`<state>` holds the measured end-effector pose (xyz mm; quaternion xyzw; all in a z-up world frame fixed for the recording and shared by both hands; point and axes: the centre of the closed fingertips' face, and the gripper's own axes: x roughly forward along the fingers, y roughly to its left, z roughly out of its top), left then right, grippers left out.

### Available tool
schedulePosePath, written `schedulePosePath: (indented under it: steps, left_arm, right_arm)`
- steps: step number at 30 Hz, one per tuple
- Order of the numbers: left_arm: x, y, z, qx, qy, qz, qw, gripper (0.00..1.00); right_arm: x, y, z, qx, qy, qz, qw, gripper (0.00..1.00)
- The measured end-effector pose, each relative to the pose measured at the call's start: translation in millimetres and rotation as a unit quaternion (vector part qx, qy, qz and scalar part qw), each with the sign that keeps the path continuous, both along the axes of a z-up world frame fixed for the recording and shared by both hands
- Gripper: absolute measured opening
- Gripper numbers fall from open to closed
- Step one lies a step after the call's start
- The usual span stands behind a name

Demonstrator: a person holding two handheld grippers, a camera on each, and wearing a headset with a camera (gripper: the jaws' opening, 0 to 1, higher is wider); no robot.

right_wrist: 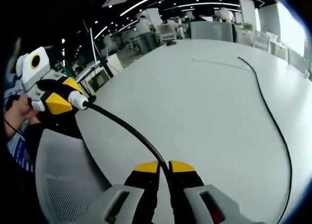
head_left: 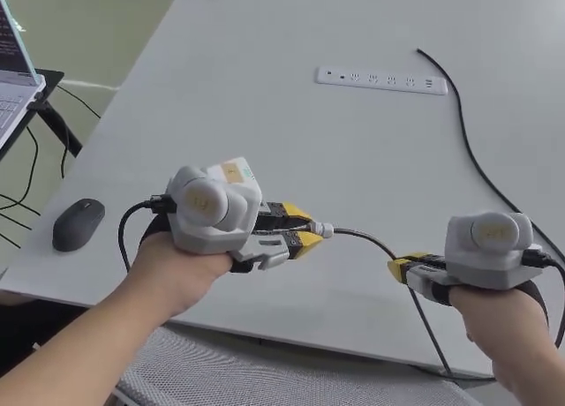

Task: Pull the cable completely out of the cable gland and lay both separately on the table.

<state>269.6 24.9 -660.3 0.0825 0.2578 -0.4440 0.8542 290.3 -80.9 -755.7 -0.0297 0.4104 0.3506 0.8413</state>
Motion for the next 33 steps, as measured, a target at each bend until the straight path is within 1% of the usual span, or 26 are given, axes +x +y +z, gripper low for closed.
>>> schedulePosePath:
  steps: [1, 3, 5, 8, 9, 11, 12, 13, 14, 15, 16, 17, 18, 19, 20, 22, 24, 25, 27, 29, 31, 33]
  left_arm:
    - [0.2, 0.3, -0.4, 0.001, 0.001, 0.001, 1.0, 0.16]
    - [0.7, 0.4, -0.3, -0.001, 0.001, 0.002, 1.0, 0.16]
    - [1.4, 0.7, -0.6, 0.0, 0.002, 0.003, 1.0, 0.16]
    - [1.6, 0.2, -2.0, 0.0, 0.006, 0.002, 1.0, 0.16]
    - [1.8, 0.1, -2.8, 0.003, 0.006, 0.002, 1.0, 0.15]
    - [2.0, -0.7, -2.5, 0.002, 0.007, 0.001, 1.0, 0.15]
    - [2.0, -1.2, -2.6, 0.002, 0.007, 0.001, 1.0, 0.15]
    - [2.0, -1.7, -2.7, 0.003, 0.006, 0.0, 1.0, 0.15]
    - [1.8, -2.5, -2.9, 0.003, 0.007, -0.001, 1.0, 0.15]
    - [1.8, -2.9, -3.0, 0.004, 0.008, -0.002, 1.0, 0.15]
    - [1.6, -3.5, -3.1, 0.004, 0.009, -0.002, 1.0, 0.15]
    - [1.6, -3.8, -3.1, 0.004, 0.009, -0.003, 1.0, 0.15]
    - [1.7, -4.2, -3.2, 0.003, 0.01, -0.003, 0.9999, 0.15]
    - [1.7, -4.5, -3.2, 0.002, 0.011, -0.003, 0.9999, 0.15]
    - [1.5, -4.8, -3.0, 0.002, 0.011, -0.003, 0.9999, 0.15]
    - [1.5, -4.8, -3.4, 0.003, 0.011, -0.004, 0.9999, 0.15]
    - [1.4, -4.3, -4.0, 0.006, 0.012, -0.003, 0.9999, 0.15]
    - [1.5, -4.3, -3.8, 0.005, 0.012, -0.002, 0.9999, 0.15]
    - [1.4, -4.2, -3.6, 0.004, 0.013, -0.002, 0.9999, 0.15]
    - [1.3, -4.0, -3.9, 0.004, 0.013, -0.003, 0.9999, 0.15]
    - [1.2, -4.4, -3.7, 0.002, 0.014, -0.004, 0.9999, 0.15]
    - [1.1, -4.7, -3.4, 0.002, 0.014, -0.005, 0.9999, 0.15]
  right_arm:
    - [0.4, -0.1, -0.9, -0.005, -0.009, 0.01, 0.9999, 0.02]
    - [-3.4, 2.8, 1.3, -0.009, -0.015, 0.021, 0.9996, 0.02]
    - [-2.9, 2.3, -0.7, -0.008, -0.011, 0.025, 0.9996, 0.03]
    - [-2.2, 2.2, 2.6, -0.003, -0.015, 0.024, 0.9996, 0.08]
    - [-2.0, 3.2, 6.9, -0.005, -0.021, 0.029, 0.9993, 0.1]
    - [0.3, 5.2, 12.6, -0.007, -0.035, 0.039, 0.9986, 0.14]
    - [1.4, 8.9, 19.4, -0.004, -0.047, 0.052, 0.9976, 0.16]
    - [3.5, 12.0, 25.7, -0.004, -0.063, 0.063, 0.996, 0.18]
    - [5.3, 15.3, 34.2, -0.01, -0.085, 0.079, 0.9932, 0.2]
    - [5.6, 18.4, 40.3, -0.014, -0.097, 0.092, 0.9909, 0.22]
    - [5.5, 25.2, 49.5, -0.015, -0.115, 0.111, 0.9871, 0.23]
    - [5.2, 30.7, 55.9, -0.012, -0.128, 0.126, 0.9837, 0.24]
    - [4.4, 37.9, 64.0, -0.015, -0.148, 0.147, 0.9779, 0.24]
    - [3.6, 41.8, 67.9, -0.02, -0.16, 0.16, 0.9738, 0.24]
    - [1.0, 48.9, 71.9, -0.026, -0.174, 0.183, 0.9673, 0.24]
    - [-3.4, 57.5, 73.4, -0.027, -0.18, 0.203, 0.962, 0.23]
    - [-6.3, 64.6, 71.4, -0.021, -0.174, 0.206, 0.9627, 0.24]
    - [-7.8, 67.3, 70.1, -0.023, -0.175, 0.215, 0.9606, 0.24]
    - [-10.1, 72.1, 67.2, -0.042, -0.19, 0.242, 0.9507, 0.22]
    - [-11.9, 77.0, 65.4, -0.051, -0.2, 0.257, 0.9442, 0.2]
    - [-12.9, 81.4, 64.7, -0.053, -0.206, 0.267, 0.9399, 0.19]
    - [-13.6, 85.1, 64.3, -0.052, -0.205, 0.276, 0.9376, 0.18]
